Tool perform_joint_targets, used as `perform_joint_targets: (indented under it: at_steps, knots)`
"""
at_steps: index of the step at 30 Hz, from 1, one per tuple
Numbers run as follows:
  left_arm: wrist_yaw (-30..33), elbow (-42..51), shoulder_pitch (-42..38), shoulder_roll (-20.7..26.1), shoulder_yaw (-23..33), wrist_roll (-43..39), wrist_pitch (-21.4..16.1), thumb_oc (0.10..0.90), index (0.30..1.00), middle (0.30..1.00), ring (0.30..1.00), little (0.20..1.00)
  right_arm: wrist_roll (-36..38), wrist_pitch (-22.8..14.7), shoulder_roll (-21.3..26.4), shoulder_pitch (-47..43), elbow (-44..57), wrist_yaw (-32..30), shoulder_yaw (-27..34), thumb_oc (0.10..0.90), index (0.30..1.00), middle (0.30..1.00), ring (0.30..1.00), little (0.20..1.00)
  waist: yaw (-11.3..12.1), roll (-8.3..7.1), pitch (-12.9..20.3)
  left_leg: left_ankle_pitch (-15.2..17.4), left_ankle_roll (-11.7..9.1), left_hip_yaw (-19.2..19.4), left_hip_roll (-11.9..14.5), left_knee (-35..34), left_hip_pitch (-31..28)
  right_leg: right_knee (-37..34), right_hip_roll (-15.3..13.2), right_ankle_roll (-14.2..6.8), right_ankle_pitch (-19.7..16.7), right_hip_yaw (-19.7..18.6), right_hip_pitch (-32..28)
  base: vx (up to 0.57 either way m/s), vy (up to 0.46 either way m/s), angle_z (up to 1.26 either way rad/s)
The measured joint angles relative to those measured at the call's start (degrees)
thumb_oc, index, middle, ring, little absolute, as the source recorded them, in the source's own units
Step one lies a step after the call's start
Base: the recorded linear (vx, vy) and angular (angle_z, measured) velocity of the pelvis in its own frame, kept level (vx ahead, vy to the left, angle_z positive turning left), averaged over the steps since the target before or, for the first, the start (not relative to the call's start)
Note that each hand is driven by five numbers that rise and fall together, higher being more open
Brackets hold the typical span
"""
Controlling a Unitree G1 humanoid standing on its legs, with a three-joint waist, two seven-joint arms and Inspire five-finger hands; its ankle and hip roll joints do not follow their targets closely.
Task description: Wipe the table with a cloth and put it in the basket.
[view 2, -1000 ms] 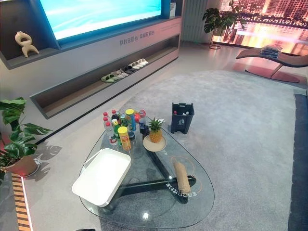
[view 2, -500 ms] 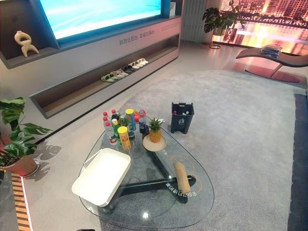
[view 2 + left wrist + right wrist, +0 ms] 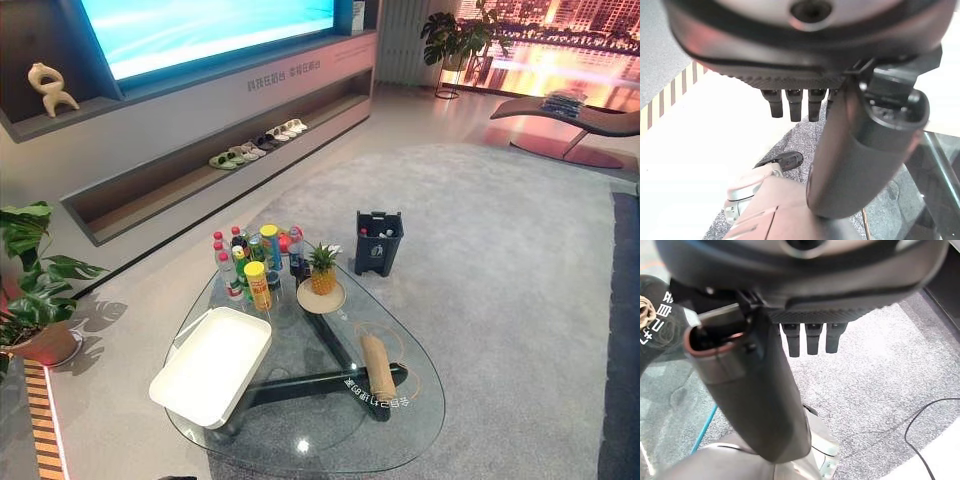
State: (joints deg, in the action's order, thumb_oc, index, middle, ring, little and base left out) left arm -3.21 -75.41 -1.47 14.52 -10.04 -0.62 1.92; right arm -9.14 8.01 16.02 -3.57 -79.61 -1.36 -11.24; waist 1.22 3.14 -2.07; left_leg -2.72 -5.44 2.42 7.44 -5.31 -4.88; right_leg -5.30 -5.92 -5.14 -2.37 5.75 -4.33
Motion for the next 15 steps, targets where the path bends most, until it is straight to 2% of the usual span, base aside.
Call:
perform_joint_targets:
  at_steps: [7, 10, 11, 13, 15]
  knots:
    - [0.0, 0.1, 0.9, 0.0, 1.0, -3.0, -1.0, 0.800, 0.900, 0.900, 0.900, 0.900, -0.1, 0.1, 1.0, -0.3, -0.3, 0.0, 0.0, 0.800, 0.900, 0.900, 0.900, 0.900, 0.1, 0.74, -1.4, -0.1, -0.1, 0.0, -0.2, 0.3, 2.3, 0.0, -0.1, 0.1, -0.3, -0.2, 2.5, -0.01, 0.033, -0.01]
    - [0.1, 1.1, -0.6, 0.0, 1.5, -6.4, -1.6, 0.800, 0.900, 0.900, 0.900, 0.900, -0.1, 0.1, 3.2, -2.4, -0.2, -0.1, 0.0, 0.800, 0.900, 0.900, 0.900, 0.900, 0.1, 1.72, -4.1, -1.3, -0.1, 0.0, -0.5, 0.5, 5.1, 0.0, -0.1, 0.1, -1.7, -0.5, 5.5, -0.26, 0.046, -0.05]
    - [0.2, 2.1, -2.7, 0.1, 1.5, -7.9, -2.3, 0.800, 0.900, 0.900, 0.900, 0.900, 0.2, 0.1, 4.7, -4.9, -0.2, -0.3, 0.0, 0.800, 0.900, 0.900, 0.900, 0.900, 0.1, 2.48, -6.7, -2.1, 0.1, 0.0, -0.8, 0.5, 7.2, 0.1, -0.1, 0.1, -2.6, -1.0, 7.4, -0.19, 0.035, -0.13]
    - [0.2, 2.4, -6.9, 0.7, 1.7, -10.8, -3.3, 0.800, 0.900, 0.900, 0.900, 0.900, 0.7, 0.1, 6.1, -8.8, -0.1, -1.4, -0.1, 0.800, 0.900, 0.900, 0.900, 0.900, 0.0, 2.68, -11.7, -3.3, 0.1, 0.0, -1.0, 0.6, 9.7, 0.4, -0.2, -0.1, -4.4, -1.6, 10.0, -0.16, 0.027, -0.11]
    - [0.2, 2.7, -10.5, 2.1, 1.8, -14.3, -4.1, 0.800, 0.900, 0.900, 0.900, 0.900, 1.1, -0.4, 6.5, -11.9, 0.1, -2.0, -0.1, 0.800, 0.900, 0.900, 0.900, 0.900, -0.1, 1.95, -15.6, -4.1, 0.2, -0.1, -1.0, 0.5, 11.0, 0.4, -0.2, 0.0, -4.9, -1.6, 11.4, -0.07, 0.001, -0.01]
